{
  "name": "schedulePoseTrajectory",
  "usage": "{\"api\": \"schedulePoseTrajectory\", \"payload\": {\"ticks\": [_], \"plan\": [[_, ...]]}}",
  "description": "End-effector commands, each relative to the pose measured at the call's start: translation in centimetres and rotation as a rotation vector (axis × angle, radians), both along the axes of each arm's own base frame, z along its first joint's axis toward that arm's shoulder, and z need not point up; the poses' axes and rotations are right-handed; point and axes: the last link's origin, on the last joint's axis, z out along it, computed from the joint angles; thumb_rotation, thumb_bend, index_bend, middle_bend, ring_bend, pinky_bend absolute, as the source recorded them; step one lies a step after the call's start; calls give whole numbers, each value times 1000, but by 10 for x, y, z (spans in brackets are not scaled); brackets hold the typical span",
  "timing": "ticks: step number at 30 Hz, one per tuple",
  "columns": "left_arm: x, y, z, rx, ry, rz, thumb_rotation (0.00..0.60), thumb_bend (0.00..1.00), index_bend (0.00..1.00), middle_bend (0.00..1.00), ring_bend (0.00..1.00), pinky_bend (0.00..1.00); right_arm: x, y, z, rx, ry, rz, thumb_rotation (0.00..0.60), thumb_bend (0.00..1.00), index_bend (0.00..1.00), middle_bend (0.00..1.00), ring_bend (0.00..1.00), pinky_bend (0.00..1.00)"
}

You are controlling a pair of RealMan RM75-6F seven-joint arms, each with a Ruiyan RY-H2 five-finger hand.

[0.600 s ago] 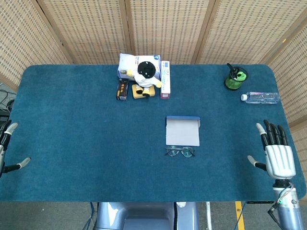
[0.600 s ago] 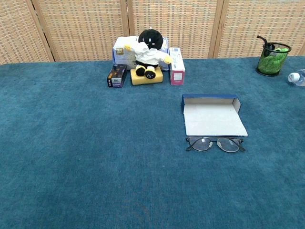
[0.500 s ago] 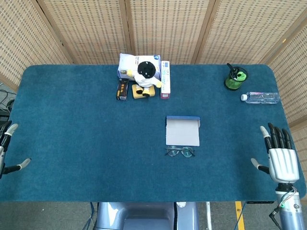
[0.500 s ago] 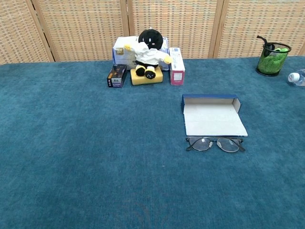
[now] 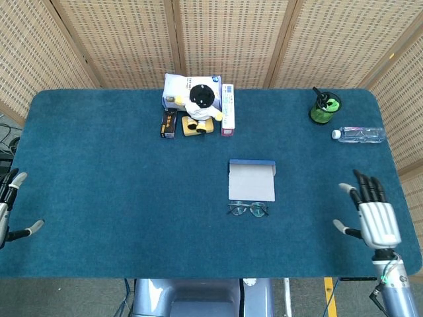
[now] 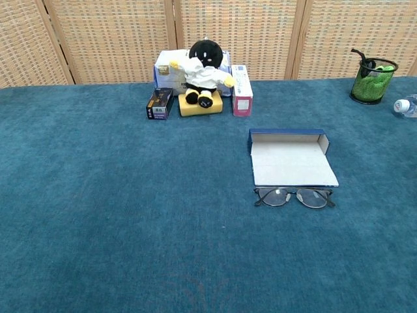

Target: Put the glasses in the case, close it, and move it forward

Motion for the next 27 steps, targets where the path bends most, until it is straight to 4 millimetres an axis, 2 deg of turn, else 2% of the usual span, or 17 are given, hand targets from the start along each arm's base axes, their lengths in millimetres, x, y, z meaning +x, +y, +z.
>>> {"api": "schedulePoseTrajectory", "payload": {"ticks": [1, 6, 8, 10, 20, 27], "plan": [[0, 1, 0, 4, 0, 4, 600, 0, 0, 0, 0, 0, 26, -28, -17, 141, -59, 102, 600, 245, 417, 0, 0, 0], [-2, 4, 0, 12, 4, 17, 600, 0, 0, 0, 0, 0, 45, -55, -44, 217, 13, 161, 600, 288, 464, 0, 0, 0], [-4, 5, -1, 9, 7, 28, 600, 0, 0, 0, 0, 0, 54, -63, -62, 263, 47, 176, 600, 339, 473, 0, 0, 0], [-5, 7, -2, 6, 10, 37, 600, 0, 0, 0, 0, 0, 60, -71, -78, 285, 71, 170, 600, 350, 473, 0, 0, 0], [-6, 11, -2, 6, 9, 49, 600, 0, 0, 0, 0, 0, 77, -80, -117, 343, 125, 163, 600, 350, 473, 0, 0, 0], [-6, 11, -2, 1, 9, 50, 600, 0, 0, 0, 0, 0, 79, -85, -134, 350, 182, 151, 600, 358, 473, 0, 0, 0]]}}
